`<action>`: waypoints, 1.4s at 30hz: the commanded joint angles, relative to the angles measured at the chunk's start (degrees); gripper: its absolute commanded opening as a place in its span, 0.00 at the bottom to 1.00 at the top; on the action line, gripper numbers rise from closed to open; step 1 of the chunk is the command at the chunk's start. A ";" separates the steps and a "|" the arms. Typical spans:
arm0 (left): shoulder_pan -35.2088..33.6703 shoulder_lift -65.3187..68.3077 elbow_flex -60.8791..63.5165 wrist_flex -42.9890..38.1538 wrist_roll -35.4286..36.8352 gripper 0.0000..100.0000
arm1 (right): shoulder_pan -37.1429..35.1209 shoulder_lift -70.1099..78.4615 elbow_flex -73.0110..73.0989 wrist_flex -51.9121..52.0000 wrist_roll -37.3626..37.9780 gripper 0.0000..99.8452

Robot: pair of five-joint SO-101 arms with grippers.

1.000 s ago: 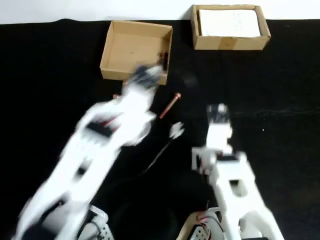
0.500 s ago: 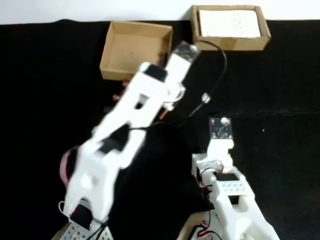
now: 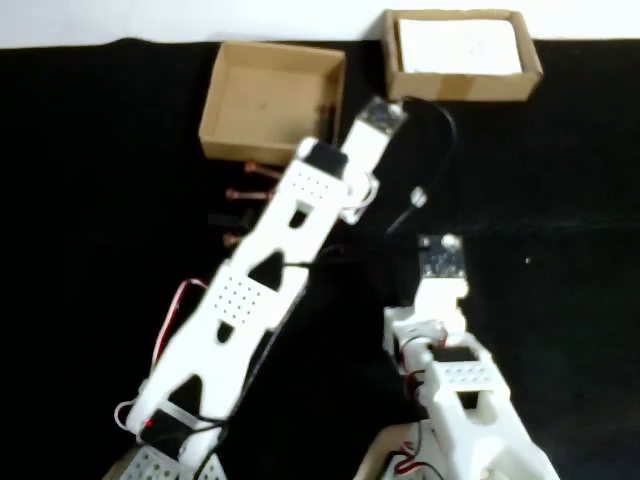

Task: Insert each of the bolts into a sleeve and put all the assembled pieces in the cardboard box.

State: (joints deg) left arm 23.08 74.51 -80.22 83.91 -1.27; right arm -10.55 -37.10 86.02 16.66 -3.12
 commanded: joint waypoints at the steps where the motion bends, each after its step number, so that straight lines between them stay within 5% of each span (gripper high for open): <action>1: -0.31 -0.22 -2.86 0.00 0.18 0.14 | 0.92 -0.31 0.22 -0.75 0.00 0.01; 14: 0.04 0.04 -2.68 2.81 0.09 0.01 | 3.12 -0.04 0.04 -0.84 -0.09 0.01; 23: -0.31 -5.05 -15.87 16.53 -0.26 0.01 | 3.03 -0.31 0.13 -0.40 0.09 0.01; 35: -2.51 -38.11 -10.42 17.76 0.18 0.01 | 2.86 -15.34 -2.77 19.74 0.00 0.01; 42: 0.40 -69.41 14.64 17.67 0.18 0.01 | 1.80 -42.33 -2.86 33.36 0.26 0.01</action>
State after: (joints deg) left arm 22.11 21.85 -76.35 101.58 -1.27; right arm -8.18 -67.69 84.09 46.20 -3.21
